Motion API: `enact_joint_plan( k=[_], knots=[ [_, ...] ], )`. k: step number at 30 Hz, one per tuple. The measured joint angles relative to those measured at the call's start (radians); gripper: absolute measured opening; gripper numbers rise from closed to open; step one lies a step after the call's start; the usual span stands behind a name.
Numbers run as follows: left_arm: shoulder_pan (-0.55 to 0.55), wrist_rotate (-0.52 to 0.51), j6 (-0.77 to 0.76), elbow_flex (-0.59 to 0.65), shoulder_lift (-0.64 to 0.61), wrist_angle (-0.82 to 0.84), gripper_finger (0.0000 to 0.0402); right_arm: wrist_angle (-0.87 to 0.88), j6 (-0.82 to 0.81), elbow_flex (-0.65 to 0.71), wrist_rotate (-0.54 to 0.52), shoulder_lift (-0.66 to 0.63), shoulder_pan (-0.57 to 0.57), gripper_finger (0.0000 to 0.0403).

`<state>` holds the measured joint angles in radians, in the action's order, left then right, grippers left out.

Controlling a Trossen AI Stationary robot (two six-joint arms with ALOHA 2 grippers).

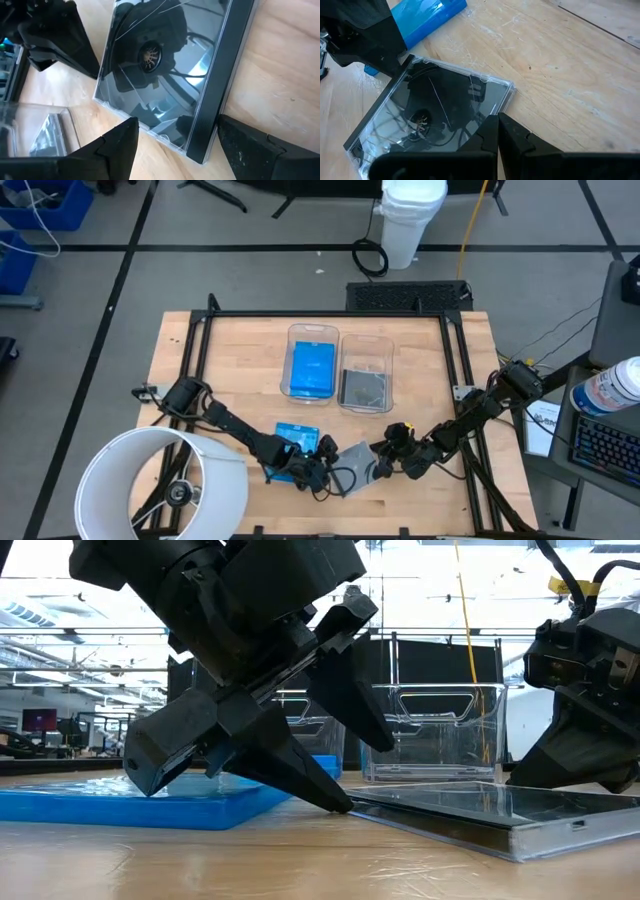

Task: Pick & place jewel cases by type
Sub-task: Put the black CD case into the right transparent bin

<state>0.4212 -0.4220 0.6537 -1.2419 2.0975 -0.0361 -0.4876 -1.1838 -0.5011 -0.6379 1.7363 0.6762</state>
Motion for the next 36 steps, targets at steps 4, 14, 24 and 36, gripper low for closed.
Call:
enact_joint_plan(
  k=[4,14,24,36],
  knots=[
    [0.002,-0.024,0.008,0.000,-0.002,0.004,0.0269,-0.001,0.000,0.000,-0.001,0.000,0.000,0.0000],
    [0.016,-0.098,0.053,0.001,-0.003,-0.002,0.0269,-0.001,0.000,0.000,-0.004,0.000,0.000,0.0000],
    [0.020,-0.127,0.056,0.001,-0.004,-0.002,0.0269,-0.001,0.001,0.000,-0.004,0.000,0.000,0.0000],
    [0.025,-0.156,0.076,0.001,-0.004,-0.002,0.0269,-0.002,0.004,0.000,-0.005,0.000,0.000,0.0000]
  ],
)
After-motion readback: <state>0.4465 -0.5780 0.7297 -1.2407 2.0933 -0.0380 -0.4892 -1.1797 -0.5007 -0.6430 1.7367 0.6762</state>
